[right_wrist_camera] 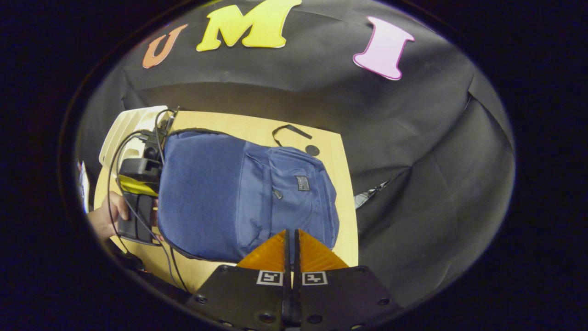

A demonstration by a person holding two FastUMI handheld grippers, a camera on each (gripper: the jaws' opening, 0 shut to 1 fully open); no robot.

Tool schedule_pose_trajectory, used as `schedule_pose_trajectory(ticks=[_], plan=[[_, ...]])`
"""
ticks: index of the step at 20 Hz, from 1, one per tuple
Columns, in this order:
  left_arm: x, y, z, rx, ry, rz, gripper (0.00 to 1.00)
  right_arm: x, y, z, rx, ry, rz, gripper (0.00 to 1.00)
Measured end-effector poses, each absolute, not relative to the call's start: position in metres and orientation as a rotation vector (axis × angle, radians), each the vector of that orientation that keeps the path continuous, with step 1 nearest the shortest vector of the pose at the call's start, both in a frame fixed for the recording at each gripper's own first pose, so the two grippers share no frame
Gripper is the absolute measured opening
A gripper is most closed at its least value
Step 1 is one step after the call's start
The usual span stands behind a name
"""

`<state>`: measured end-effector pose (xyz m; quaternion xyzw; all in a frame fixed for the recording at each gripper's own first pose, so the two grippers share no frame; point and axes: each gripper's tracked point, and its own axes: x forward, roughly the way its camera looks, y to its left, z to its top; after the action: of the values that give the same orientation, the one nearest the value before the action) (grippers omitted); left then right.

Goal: Open the schoolbag, grab two books from the bookshelf and put them into the schoolbag.

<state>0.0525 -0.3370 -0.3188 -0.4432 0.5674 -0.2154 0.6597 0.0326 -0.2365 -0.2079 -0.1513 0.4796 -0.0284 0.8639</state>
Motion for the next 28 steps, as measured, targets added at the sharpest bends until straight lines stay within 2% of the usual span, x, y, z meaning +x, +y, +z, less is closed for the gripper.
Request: schedule_pose_trajectory(ticks=[1,2,3,4,6,8,10,11,12,17,18,19,22,23,24,28], plan=[[0.052,-0.335,-0.319,-0.987,1.289,-0.475,0.73,0.03,-0.234,-0.206,-0.312,1.008,-0.053,0.01],[0.05,-0.33,-0.32,-0.97,1.295,-0.461,0.73,0.031,-0.236,-0.211,-0.317,1.01,-0.054,0.11],[0.05,-0.327,-0.32,-0.954,1.299,-0.449,0.73,0.03,-0.235,-0.212,-0.318,1.012,-0.05,0.14],[0.05,-0.322,-0.321,-0.937,1.303,-0.434,0.73,0.031,-0.233,-0.214,-0.312,1.013,-0.044,0.28],[0.048,-0.312,-0.32,-0.894,1.307,-0.415,0.73,0.031,-0.228,-0.214,-0.305,1.008,-0.038,0.42],[0.046,-0.301,-0.316,-0.835,1.297,-0.401,0.74,0.031,-0.224,-0.216,-0.298,1.001,-0.028,0.72],[0.046,-0.286,-0.312,-0.746,1.283,-0.381,0.74,0.032,-0.219,-0.217,-0.292,0.995,-0.024,0.89],[0.045,-0.278,-0.31,-0.699,1.277,-0.365,0.74,0.033,-0.217,-0.215,-0.288,0.989,-0.025,0.84],[0.045,-0.268,-0.307,-0.647,1.27,-0.346,0.74,0.032,-0.216,-0.216,-0.282,0.984,-0.025,0.97],[0.048,-0.217,-0.291,-0.361,1.194,-0.245,0.75,0.031,-0.208,-0.21,-0.264,0.949,-0.035,0.99],[0.05,-0.209,-0.283,-0.312,1.163,-0.236,0.87,0.031,-0.206,-0.209,-0.259,0.941,-0.038,0.99],[0.05,-0.203,-0.274,-0.272,1.13,-0.229,0.75,0.03,-0.204,-0.209,-0.253,0.935,-0.038,1.0],[0.053,-0.183,-0.245,-0.174,1.023,-0.202,0.77,0.03,-0.192,-0.204,-0.231,0.904,-0.038,0.96],[0.054,-0.179,-0.234,-0.155,0.982,-0.198,0.77,0.031,-0.187,-0.201,-0.221,0.888,-0.038,0.99],[0.054,-0.175,-0.22,-0.143,0.942,-0.197,0.77,0.032,-0.18,-0.198,-0.214,0.871,-0.033,0.96],[0.061,-0.145,-0.165,-0.068,0.762,-0.18,0.78,0.034,-0.151,-0.178,-0.207,0.777,-0.002,0.96]])
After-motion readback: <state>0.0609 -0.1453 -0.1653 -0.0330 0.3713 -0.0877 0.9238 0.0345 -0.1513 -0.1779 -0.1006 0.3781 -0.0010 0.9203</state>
